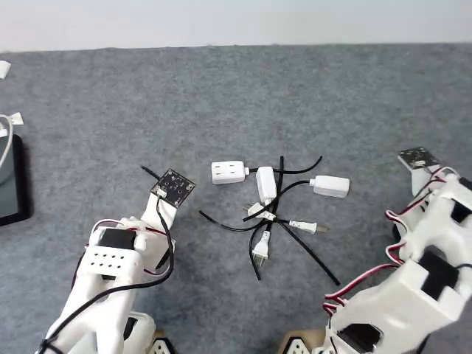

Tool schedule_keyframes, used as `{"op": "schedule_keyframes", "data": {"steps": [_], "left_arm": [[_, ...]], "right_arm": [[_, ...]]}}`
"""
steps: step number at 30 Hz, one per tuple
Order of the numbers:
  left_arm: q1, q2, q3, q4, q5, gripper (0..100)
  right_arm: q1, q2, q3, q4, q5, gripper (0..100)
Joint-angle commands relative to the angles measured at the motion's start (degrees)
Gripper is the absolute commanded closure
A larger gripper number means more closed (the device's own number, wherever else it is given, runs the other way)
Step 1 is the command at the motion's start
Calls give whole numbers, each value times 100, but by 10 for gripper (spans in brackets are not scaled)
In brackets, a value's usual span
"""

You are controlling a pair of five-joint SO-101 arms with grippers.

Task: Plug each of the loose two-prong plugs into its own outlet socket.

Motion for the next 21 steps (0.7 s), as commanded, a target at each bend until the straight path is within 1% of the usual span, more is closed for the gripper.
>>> {"op": "schedule_keyframes", "data": {"steps": [1, 6, 9, 12, 14, 16, 18, 21], "left_arm": [[-26, 149, 101, 79, -62, 987], [-26, 149, 101, 79, -62, 987], [-26, 149, 101, 79, -62, 987], [-26, 149, 101, 79, -62, 987], [-26, 149, 101, 79, -62, 987], [-26, 149, 101, 79, -62, 987], [-26, 149, 101, 79, -62, 987], [-26, 149, 101, 79, -62, 987]], "right_arm": [[-22, -75, -62, -101, -62, 988], [31, -725, -62, -110, -571, 988], [330, -1270, -26, -110, -914, 989], [840, -1596, 158, -154, -1275, 989], [1077, -1648, 422, -154, -1266, 989], [1182, -1648, 774, -154, -1081, 989], [1174, -1657, 1178, -242, -844, 989], [1007, -1701, 1618, -760, -967, 989]]}}
